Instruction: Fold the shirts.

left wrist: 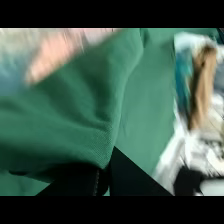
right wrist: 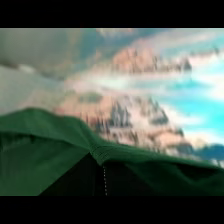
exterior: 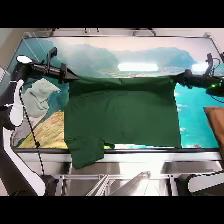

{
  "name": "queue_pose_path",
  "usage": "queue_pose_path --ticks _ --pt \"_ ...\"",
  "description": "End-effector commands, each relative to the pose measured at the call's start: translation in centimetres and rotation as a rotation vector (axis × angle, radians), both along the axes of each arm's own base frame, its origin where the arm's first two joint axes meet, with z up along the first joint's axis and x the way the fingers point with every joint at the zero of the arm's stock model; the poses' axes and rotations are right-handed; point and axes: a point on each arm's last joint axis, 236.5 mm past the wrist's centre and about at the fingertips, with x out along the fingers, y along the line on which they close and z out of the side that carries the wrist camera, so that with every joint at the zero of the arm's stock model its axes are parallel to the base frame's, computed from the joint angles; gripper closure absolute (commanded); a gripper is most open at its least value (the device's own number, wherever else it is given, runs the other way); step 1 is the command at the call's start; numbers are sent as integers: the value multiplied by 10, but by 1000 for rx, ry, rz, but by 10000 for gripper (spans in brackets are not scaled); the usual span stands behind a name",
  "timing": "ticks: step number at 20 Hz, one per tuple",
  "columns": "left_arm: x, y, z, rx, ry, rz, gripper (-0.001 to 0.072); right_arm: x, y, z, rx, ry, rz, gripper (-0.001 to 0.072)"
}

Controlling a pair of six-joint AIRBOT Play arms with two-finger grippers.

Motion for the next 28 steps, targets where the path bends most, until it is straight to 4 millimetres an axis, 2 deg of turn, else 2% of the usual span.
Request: queue_pose_path --ticks 1,3,6,10,11,12,13,14,16,18,19,20,21,22,25,27,28 --pt "-44 -3 -1 -46 132 -113 687 -59 -8 -30 -38 190 156 690" --pt "-60 2 -14 10 183 -120 687 -73 -8 -44 -60 237 184 689" --pt "-80 20 -54 160 283 -109 687 -83 -3 -63 -65 284 200 689" --pt "-102 19 -72 156 369 -121 685 -96 -9 -78 -116 346 217 687" --pt "-104 19 -72 152 378 -127 639 -96 -10 -78 -119 349 218 659" --pt "-107 19 -69 149 394 -134 408 -96 -11 -78 -118 365 204 465" --pt "-110 20 -64 148 428 -137 208 -98 -14 -78 -128 378 194 383" --pt "-111 25 -56 143 460 -130 0 -102 -22 -76 -158 401 179 384" --pt "-114 36 -38 145 488 -113 4 -116 -50 -68 -286 461 149 384" --pt "-123 49 -17 142 464 -71 14 -133 -71 -50 -406 491 127 391" --pt "-131 55 -6 138 443 -43 13 -141 -75 -39 -443 489 112 442" --pt "-140 60 2 139 420 -1 13 -147 -71 -29 -443 476 93 479" --pt "-152 64 7 146 390 50 12 -153 -59 -19 -421 452 80 479" --pt "-172 69 3 186 384 90 12 -159 -46 -13 -395 417 64 479" --pt "-257 74 -21 314 472 182 11 -161 -24 5 -357 282 -22 479" --pt "-296 69 -39 339 506 243 11 -159 -13 19 -329 211 -37 479" --pt "-307 67 -48 340 513 277 11 -158 -9 25 -313 195 -38 479"
